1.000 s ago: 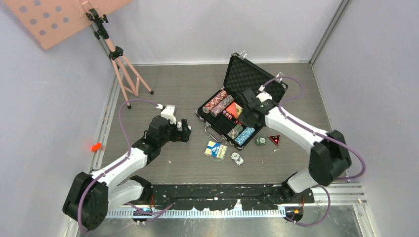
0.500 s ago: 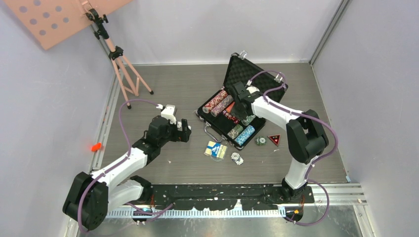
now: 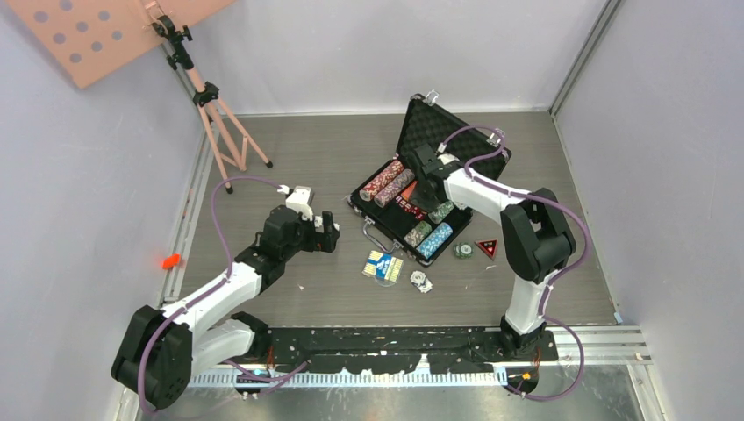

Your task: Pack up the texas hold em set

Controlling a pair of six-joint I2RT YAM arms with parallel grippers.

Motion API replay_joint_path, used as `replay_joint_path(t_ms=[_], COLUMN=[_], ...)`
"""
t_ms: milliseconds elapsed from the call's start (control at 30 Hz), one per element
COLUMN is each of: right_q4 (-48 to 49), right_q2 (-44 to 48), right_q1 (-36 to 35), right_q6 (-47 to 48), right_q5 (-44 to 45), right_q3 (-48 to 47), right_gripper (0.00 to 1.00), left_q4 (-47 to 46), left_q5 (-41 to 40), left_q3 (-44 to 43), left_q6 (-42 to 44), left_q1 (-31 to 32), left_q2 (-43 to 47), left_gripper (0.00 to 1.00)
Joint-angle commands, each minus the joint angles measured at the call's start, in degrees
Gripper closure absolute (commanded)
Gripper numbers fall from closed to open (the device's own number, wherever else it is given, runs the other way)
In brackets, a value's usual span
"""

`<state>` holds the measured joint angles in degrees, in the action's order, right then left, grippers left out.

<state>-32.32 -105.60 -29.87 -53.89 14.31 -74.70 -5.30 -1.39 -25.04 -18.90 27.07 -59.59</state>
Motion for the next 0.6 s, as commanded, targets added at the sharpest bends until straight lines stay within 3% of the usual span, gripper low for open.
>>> replay_joint_path(t_ms=[0, 567], right_q4=[2.1, 1.4], right_q2=[-0.5, -1.8], right_q1=[0.2, 0.3], right_q6=[0.0, -0.6], right_q5=[-1.3, -1.4], right_q3=[-1.2, -1.6], right_gripper=[0.84, 0.79], left_q4=[-0.9, -0.7], left_q5=[0.3, 0.2], left_q3=[-1.3, -1.3], left_q6=[0.8, 0.8], left_q1=[0.2, 0.3], left_q2=[1.0, 1.1], left_gripper=[0.00, 0.00])
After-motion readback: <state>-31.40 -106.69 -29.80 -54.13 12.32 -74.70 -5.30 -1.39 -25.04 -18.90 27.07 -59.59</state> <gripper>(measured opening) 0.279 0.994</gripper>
